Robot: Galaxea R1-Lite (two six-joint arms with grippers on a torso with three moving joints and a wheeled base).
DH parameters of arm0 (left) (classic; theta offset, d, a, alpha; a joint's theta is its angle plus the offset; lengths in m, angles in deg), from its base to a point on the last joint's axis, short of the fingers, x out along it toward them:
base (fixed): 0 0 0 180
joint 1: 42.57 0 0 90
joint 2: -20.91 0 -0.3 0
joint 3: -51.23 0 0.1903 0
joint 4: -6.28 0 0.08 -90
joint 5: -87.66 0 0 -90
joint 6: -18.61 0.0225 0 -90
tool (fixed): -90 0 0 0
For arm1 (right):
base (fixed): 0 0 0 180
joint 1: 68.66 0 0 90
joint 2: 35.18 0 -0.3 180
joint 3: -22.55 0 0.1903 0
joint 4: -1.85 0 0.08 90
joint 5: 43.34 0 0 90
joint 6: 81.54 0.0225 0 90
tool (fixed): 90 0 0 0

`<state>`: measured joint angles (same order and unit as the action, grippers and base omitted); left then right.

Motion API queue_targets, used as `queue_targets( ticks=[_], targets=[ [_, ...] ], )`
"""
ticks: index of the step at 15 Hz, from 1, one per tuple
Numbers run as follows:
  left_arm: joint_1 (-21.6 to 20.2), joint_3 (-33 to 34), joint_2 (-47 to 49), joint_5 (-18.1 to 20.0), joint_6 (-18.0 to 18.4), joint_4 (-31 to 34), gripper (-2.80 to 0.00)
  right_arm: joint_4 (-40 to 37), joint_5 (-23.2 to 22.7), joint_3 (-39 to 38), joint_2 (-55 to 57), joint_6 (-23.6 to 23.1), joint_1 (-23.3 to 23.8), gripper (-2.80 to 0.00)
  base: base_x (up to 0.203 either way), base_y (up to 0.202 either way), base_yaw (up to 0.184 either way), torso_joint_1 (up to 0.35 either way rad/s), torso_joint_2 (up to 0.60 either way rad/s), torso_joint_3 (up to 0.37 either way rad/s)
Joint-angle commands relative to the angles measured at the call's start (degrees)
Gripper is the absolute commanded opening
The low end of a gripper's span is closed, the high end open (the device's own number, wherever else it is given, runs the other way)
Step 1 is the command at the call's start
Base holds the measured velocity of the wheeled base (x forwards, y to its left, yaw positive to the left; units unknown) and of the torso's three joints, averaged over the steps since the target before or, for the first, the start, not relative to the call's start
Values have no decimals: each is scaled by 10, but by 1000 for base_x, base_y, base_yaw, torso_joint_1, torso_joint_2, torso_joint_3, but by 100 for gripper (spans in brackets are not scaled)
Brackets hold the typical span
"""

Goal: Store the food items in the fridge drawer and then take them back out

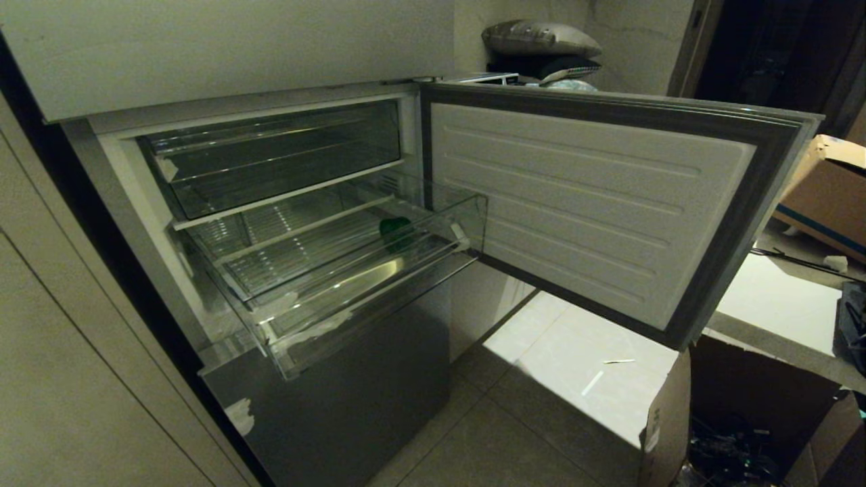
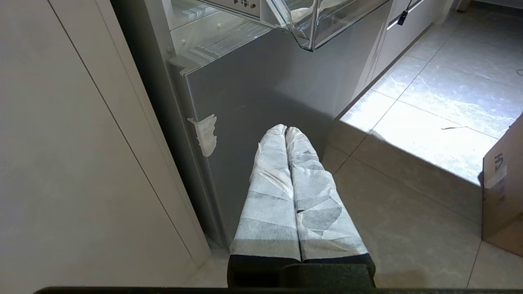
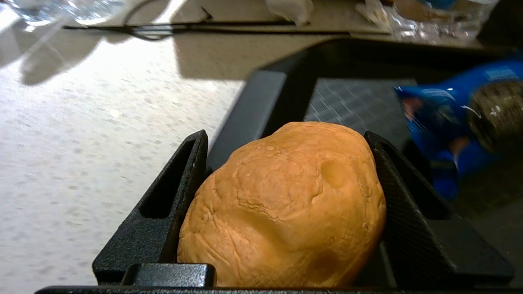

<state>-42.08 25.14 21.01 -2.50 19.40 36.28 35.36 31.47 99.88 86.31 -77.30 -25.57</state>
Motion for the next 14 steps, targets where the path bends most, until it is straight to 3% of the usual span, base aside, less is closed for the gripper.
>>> queue_targets(
  ticks=[1, 7, 10, 14],
  targets=[
    [-1, 0, 0, 0, 0, 0, -280, 3, 0, 1, -22, 0, 4, -280, 0, 0, 0, 0, 0, 0],
    [0, 0, 0, 0, 0, 0, -280, 0, 8, -72, -121, -2, 24, -280, 0, 0, 0, 0, 0, 0],
    [0, 0, 0, 0, 0, 0, -280, -4, 26, -180, -234, -10, 24, -280, 0, 0, 0, 0, 0, 0],
    [0, 0, 0, 0, 0, 0, -280, -5, -17, -354, -427, -66, 20, -280, 0, 0, 0, 0, 0, 0]
  ],
)
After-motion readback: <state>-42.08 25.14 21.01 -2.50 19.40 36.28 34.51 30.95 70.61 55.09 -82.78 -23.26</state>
